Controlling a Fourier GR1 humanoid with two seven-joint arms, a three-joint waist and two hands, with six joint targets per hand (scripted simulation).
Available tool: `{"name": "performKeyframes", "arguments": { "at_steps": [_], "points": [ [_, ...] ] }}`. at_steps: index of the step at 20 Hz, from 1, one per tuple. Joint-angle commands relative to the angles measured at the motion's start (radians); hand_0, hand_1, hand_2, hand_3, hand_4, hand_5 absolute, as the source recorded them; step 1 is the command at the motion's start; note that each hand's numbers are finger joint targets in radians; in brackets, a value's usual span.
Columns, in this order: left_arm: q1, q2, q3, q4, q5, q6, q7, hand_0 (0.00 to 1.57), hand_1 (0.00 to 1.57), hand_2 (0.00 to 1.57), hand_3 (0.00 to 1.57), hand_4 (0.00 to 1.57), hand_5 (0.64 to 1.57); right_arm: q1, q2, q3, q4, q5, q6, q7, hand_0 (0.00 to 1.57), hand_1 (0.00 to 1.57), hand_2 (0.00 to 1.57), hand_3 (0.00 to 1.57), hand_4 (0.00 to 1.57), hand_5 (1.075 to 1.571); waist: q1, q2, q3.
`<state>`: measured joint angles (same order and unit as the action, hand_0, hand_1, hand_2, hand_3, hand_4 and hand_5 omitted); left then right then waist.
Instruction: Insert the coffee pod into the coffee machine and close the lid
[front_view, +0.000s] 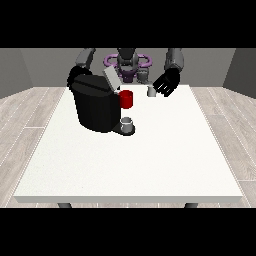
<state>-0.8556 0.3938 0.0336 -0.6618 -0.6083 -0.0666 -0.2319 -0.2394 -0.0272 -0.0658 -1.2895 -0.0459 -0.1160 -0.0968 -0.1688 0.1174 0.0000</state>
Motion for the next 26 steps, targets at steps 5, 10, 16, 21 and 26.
{"name": "performKeyframes", "arguments": {
  "at_steps": [5, 10, 16, 21, 26],
  "points": [
    [-0.126, 0.075, 0.05, -0.004, -0.001, -0.039, 0.021, 1.01, 1.01, 1.2, 1.22, 0.54, 1.571, -0.047, 0.007, 0.035, -0.046, 0.032, -0.03, 0.05, 0.0, 0.0, 0.0, 0.0, 0.51, 1.571, -0.052, 0.03, -0.0003],
    [-0.212, 0.063, 0.093, 0.007, 0.025, -0.042, 0.101, 1.21, 1.21, 1.25, 1.2, 0.51, 1.571, -0.041, 0.02, 0.059, -0.065, 0.047, -0.034, 0.042, 0.0, 0.0, 0.0, 0.0, 0.51, 1.571, -0.105, 0.052, -0.0001],
    [-0.27, 0.109, 0.106, 0.02, 0.028, -0.093, 0.077, 1.26, 1.26, 1.32, 1.25, 0.52, 1.571, -0.068, 0.01, 0.044, -0.09, 0.044, -0.04, 0.03, 0.0, 0.0, 0.0, 0.0, 0.52, 1.571, -0.121, 0.105, 0.0001],
    [-0.322, 0.099, 0.093, 0.021, -0.005, -0.067, 0.121, 1.28, 1.28, 1.31, 1.23, 0.5, 1.571, -0.091, 0.023, 0.062, -0.093, 0.063, -0.068, 0.058, 0.0, 0.0, 0.0, 0.0, 0.53, 1.571, -0.137, 0.121, 0.0002],
    [-0.239, 0.038, 0.07, 0.013, -0.016, -0.037, 0.084, 1.31, 1.31, 1.33, 1.24, 0.49, 1.571, -0.017, -0.003, 0.036, -0.088, 0.034, -0.033, 0.037, 0.0, 0.0, 0.0, 0.0, 0.51, 1.571, -0.123, 0.084, 0.0001]
  ]
}}
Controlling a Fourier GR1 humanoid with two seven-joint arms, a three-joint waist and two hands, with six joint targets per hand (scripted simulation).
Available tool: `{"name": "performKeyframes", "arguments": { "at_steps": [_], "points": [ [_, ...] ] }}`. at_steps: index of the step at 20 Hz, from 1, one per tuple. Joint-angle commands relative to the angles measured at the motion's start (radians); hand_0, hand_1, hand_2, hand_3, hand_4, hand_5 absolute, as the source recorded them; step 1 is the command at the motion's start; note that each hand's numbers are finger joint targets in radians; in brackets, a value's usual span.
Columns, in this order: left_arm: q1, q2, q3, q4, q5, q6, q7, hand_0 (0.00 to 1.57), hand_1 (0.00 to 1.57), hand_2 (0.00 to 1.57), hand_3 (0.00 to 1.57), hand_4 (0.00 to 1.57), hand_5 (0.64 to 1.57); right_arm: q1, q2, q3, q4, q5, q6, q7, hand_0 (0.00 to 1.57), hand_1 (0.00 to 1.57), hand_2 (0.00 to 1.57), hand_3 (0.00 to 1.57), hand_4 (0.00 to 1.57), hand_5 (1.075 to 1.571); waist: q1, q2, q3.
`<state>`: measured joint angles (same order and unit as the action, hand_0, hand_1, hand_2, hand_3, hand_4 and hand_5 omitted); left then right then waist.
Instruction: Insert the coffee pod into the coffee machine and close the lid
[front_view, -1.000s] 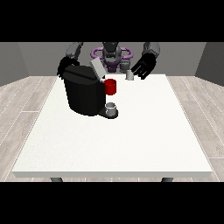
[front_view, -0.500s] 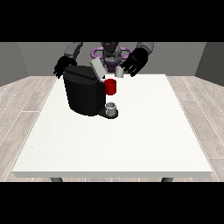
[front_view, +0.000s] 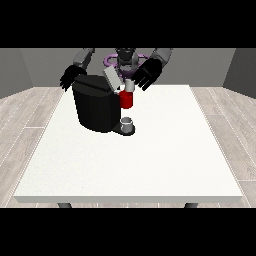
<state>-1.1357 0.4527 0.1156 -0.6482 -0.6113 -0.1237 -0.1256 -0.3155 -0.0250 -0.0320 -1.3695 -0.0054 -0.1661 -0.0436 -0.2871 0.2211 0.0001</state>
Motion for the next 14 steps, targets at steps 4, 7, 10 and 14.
{"name": "performKeyframes", "arguments": {
  "at_steps": [4, 7, 10, 14],
  "points": [
    [0.005, -0.034, -0.018, 0.001, -0.017, -0.008, -0.004, 1.3, 1.3, 1.33, 1.23, 0.5, 1.571, -0.015, -0.001, -0.016, 0.011, -0.007, -0.015, 0.036, 0.0, 0.0, 0.0, 0.0, 0.5, 1.571, 0.027, -0.002, 0.0],
    [-0.004, -0.038, -0.018, 0.005, -0.025, 0.0, 0.005, 1.27, 1.27, 1.3, 1.22, 0.51, 1.571, -0.017, -0.016, -0.036, 0.005, -0.035, 0.013, 0.011, 0.0, 0.0, 0.0, 0.0, 0.52, 1.571, 0.011, 0.013, 0.0002],
    [-0.044, -0.038, -0.013, 0.004, -0.027, -0.006, 0.037, 1.25, 1.25, 1.29, 1.21, 0.51, 1.571, -0.009, -0.028, -0.038, 0.017, -0.039, 0.037, -0.024, 0.0, 0.0, 0.0, 0.0, 0.51, 1.571, -0.005, 0.018, 0.0003],
    [-0.007, -0.048, -0.019, 0.016, -0.036, 0.0, 0.01, 1.18, 1.18, 1.26, 1.19, 0.5, 1.571, -0.02, -0.038, -0.05, -0.005, -0.04, 0.02, 0.016, 0.0, 0.0, 0.0, 0.0, 0.48, 1.571, 0.01, 0.005, 0.0001]
  ]
}}
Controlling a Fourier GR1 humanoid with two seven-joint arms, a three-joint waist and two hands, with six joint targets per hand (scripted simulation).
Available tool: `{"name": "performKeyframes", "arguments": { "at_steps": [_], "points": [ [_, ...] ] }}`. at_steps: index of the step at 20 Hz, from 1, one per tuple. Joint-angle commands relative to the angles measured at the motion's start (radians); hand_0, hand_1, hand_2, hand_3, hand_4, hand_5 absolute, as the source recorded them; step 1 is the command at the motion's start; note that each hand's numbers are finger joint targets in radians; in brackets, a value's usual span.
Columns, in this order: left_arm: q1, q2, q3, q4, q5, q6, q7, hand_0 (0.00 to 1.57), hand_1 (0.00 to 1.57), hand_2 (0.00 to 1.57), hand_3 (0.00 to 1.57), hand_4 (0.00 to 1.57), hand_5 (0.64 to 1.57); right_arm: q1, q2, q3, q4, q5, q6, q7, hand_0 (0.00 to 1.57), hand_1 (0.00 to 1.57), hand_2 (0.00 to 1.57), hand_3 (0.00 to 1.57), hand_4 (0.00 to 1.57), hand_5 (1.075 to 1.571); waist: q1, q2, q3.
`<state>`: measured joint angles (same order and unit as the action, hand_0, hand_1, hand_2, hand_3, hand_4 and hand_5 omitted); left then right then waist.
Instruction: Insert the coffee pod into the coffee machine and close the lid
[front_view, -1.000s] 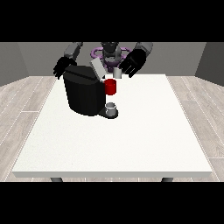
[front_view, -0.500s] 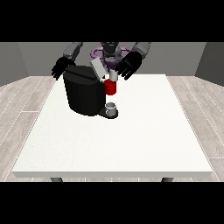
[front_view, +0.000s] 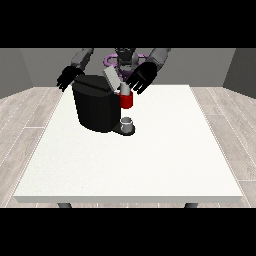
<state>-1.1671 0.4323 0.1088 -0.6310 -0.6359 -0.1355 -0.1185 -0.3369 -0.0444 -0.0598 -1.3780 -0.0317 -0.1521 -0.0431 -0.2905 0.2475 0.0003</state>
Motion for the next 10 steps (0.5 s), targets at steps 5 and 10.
{"name": "performKeyframes", "arguments": {
  "at_steps": [5, 10],
  "points": [
    [-0.037, -0.007, 0.012, 0.006, -0.003, -0.003, 0.018, 1.2, 1.2, 1.28, 1.21, 0.52, 1.571, -0.029, -0.027, -0.039, 0.014, -0.033, 0.023, -0.01, 0.0, 0.0, 0.0, 0.0, 0.46, 1.571, -0.002, 0.022, 0.0001],
    [0.015, -0.039, -0.011, 0.008, -0.023, 0.006, 0.013, 1.19, 1.19, 1.25, 1.18, 0.49, 1.571, 0.022, -0.019, -0.026, 0.026, -0.024, 0.014, 0.014, 0.0, 0.0, 0.0, 0.0, 0.42, 1.571, 0.015, -0.021, -0.0001]
  ]
}}
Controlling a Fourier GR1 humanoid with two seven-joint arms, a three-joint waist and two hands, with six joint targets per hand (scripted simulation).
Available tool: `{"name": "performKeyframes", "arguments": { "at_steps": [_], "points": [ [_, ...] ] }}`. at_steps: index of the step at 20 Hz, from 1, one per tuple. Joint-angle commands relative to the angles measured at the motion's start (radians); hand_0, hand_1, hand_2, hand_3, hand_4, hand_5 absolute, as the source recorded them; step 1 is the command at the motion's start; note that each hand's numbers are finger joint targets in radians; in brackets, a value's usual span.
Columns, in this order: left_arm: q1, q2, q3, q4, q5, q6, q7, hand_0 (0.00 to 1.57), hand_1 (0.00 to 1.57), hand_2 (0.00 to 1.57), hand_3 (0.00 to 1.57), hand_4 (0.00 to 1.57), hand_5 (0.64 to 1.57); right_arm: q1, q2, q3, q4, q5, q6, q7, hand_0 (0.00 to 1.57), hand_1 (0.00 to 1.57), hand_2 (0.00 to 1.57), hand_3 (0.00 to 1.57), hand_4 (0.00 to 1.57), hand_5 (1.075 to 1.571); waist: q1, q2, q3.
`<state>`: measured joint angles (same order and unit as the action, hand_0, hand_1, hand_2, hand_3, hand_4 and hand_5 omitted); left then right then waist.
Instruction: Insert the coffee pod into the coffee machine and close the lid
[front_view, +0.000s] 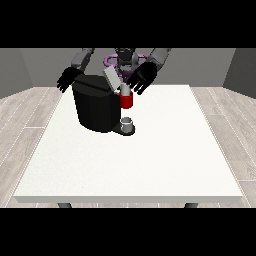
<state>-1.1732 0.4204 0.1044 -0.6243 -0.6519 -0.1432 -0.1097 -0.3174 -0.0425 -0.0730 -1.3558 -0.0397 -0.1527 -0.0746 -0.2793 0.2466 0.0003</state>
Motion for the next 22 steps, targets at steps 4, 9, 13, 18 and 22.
{"name": "performKeyframes", "arguments": {
  "at_steps": [4, 9, 13, 18, 22],
  "points": [
    [-0.01, 0.017, 0.024, 0.038, 0.001, -0.006, 0.003, 1.25, 1.25, 1.28, 1.18, 0.48, 1.571, -0.007, 0.003, 0.022, -0.043, 0.005, 0.002, 0.019, 0.0, 0.0, 0.0, 0.0, 0.43, 1.571, -0.035, 0.023, -0.0004],
    [0.032, 0.002, -0.002, 0.012, -0.011, -0.01, -0.056, 1.2, 1.2, 1.24, 1.14, 0.47, 1.571, 0.007, 0.023, 0.012, 0.002, 0.015, -0.025, -0.034, 0.0, 0.0, 0.0, 0.0, 0.4, 1.571, 0.025, 0.035, -0.0002],
    [0.039, 0.001, 0.007, 0.022, -0.017, 0.008, -0.041, 1.13, 1.13, 1.17, 1.03, 0.44, 1.571, 0.022, -0.015, 0.004, -0.025, -0.005, 0.014, 0.002, 0.0, 0.0, 0.0, 0.0, 0.41, 1.571, -0.013, 0.015, -0.0002],
    [-0.003, 0.006, 0.001, 0.019, -0.035, -0.001, -0.011, 1.09, 1.09, 1.13, 0.96, 0.4, 1.571, -0.004, 0.031, 0.025, -0.013, 0.013, -0.028, -0.013, 0.0, 0.0, 0.0, 0.0, 0.48, 1.571, 0.002, 0.026, 0.0],
    [0.028, 0.018, 0.003, 0.021, -0.042, 0.015, -0.048, 1.06, 1.06, 1.12, 0.96, 0.37, 1.571, 0.013, 0.023, 0.022, -0.03, 0.014, -0.027, -0.026, 0.0, 0.0, 0.0, 0.0, 0.46, 1.571, -0.003, 0.028, -0.0003]
  ]
}}
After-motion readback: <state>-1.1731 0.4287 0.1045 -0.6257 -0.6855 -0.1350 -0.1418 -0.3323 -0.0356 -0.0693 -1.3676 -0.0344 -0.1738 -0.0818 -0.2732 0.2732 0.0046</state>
